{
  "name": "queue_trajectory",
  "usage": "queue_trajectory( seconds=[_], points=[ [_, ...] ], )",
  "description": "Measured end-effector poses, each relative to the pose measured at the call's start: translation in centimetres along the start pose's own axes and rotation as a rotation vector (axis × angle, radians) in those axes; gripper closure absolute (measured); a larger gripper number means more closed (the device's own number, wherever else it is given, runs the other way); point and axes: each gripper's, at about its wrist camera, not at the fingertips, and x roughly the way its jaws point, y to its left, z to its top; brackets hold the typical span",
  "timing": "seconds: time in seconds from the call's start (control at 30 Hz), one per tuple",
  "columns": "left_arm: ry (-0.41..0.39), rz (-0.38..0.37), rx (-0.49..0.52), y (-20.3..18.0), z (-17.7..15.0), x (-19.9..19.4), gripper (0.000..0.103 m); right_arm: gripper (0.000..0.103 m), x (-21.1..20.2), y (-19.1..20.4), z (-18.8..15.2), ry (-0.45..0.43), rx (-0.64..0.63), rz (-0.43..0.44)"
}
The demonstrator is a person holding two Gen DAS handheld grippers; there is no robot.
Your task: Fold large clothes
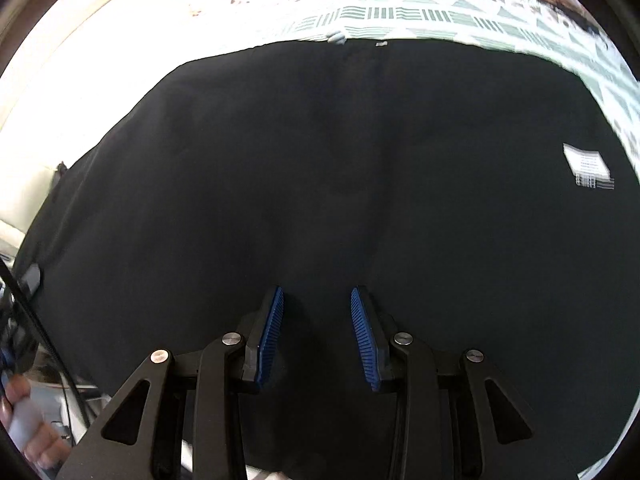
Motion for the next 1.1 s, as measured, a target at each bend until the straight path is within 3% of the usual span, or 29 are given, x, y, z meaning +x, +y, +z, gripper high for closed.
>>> queue_trajectory(
  seconds=[0.3, 0.6, 0.73, 0.97, 1.03, 1.1],
  points=[
    [0.007, -0.052, 0.115, -5.6, 0.0, -0.3, 0.094, 0.070, 2.9, -3.8, -4.0, -0.002, 0.084, 0.177],
    [0.065, -0.085, 0.248, -11.8, -1.9, 1.3, 0.094, 0.073, 6.3, -5.0, -8.1, -0.038, 0.081, 0.190],
    [0.078, -0.094, 0.314, -14.6, -2.9, 2.1, 0.094, 0.074, 7.5, -6.8, -9.3, -0.045, 0.096, 0.267],
    [0.126, -0.115, 0.394, -18.6, -4.9, 3.9, 0.094, 0.073, 5.5, -11.5, -10.2, -0.138, 0.161, 0.267],
    [0.145, -0.119, 0.414, -19.6, -5.8, 4.8, 0.094, 0.067, 4.7, -13.2, -11.1, -0.186, 0.192, 0.239],
    [0.169, -0.121, 0.436, -20.7, -6.8, 6.0, 0.094, 0.040, 3.9, -15.3, -11.9, -0.222, 0.233, 0.232]
  ],
)
